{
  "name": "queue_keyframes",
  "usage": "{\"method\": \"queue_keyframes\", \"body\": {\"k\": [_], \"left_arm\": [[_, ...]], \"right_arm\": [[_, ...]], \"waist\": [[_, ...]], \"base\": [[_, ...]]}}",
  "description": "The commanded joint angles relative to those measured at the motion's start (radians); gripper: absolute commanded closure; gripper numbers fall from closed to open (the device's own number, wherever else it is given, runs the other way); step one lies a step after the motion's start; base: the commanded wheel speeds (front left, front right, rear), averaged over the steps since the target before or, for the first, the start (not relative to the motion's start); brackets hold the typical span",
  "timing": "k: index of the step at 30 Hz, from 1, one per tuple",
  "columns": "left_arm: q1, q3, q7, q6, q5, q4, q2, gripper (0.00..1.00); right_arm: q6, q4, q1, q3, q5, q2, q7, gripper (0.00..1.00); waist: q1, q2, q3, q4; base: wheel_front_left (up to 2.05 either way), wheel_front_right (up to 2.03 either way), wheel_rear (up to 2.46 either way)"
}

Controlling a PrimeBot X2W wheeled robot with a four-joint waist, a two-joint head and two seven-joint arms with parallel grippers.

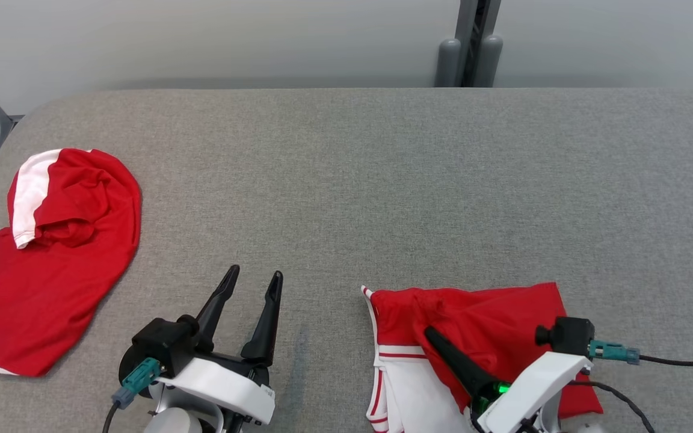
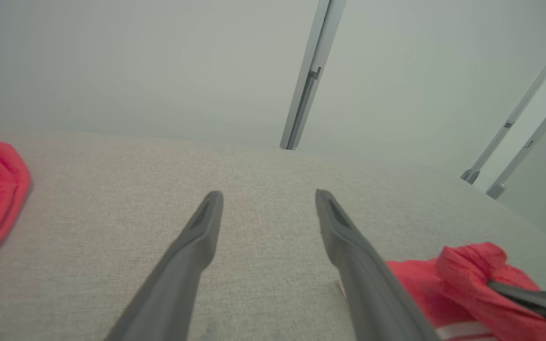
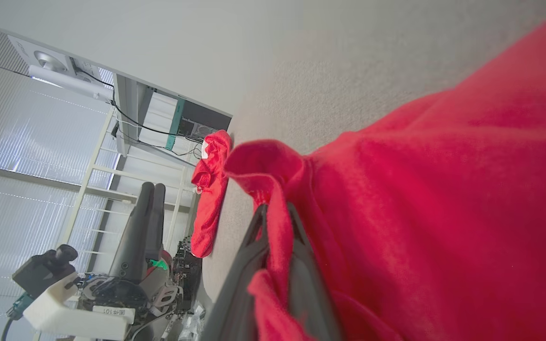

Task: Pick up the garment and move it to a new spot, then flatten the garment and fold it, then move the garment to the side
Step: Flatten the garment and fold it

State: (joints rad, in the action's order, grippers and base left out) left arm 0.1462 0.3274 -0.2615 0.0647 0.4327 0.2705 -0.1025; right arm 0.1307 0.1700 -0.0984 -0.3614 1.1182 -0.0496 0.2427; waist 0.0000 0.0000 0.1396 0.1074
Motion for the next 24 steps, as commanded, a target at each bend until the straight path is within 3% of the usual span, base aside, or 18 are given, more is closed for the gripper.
{"method": "queue_keyframes", "body": {"k": [1, 5, 6, 7, 18, 24], "left_arm": [[0.011, -0.006, -0.004, 0.005, -0.002, 0.002, 0.0, 0.0], [0.008, -0.01, -0.004, 0.008, -0.008, 0.005, 0.004, 0.0], [0.007, -0.01, -0.004, 0.009, -0.009, 0.007, 0.004, 0.0], [0.007, -0.011, -0.004, 0.011, -0.011, 0.008, 0.005, 0.0], [-0.002, -0.023, -0.004, 0.015, -0.016, 0.019, 0.018, 0.0], [-0.007, -0.027, -0.004, 0.02, -0.022, 0.024, 0.02, 0.0]], "right_arm": [[0.0, 0.006, -0.011, -0.007, 0.004, -0.003, -0.01, 1.0], [0.0, 0.062, -0.022, -0.046, -0.009, -0.004, -0.02, 1.0], [0.0, 0.076, -0.025, -0.049, -0.012, -0.004, -0.024, 0.63], [0.0, 0.084, -0.033, -0.055, -0.014, -0.003, -0.023, 0.0], [0.0, 0.067, -0.062, -0.093, 0.0, -0.004, -0.035, 0.0], [0.0, 0.018, -0.076, -0.033, -0.029, -0.004, -0.028, 0.0]], "waist": [[0.0, 0.0, 0.002, 0.005], [0.0, 0.0, 0.006, 0.015], [0.0, 0.0, 0.006, 0.016], [0.0, 0.0, 0.006, 0.018], [0.0, 0.0, -0.003, 0.002], [0.0, 0.0, -0.015, -0.01]], "base": [[0.0, 0.0, 0.0], [0.0, 0.0, 0.0], [0.0, 0.0, 0.0], [0.0, 0.0, 0.0], [0.0, 0.0, 0.0], [0.0, 0.0, 0.0]]}}
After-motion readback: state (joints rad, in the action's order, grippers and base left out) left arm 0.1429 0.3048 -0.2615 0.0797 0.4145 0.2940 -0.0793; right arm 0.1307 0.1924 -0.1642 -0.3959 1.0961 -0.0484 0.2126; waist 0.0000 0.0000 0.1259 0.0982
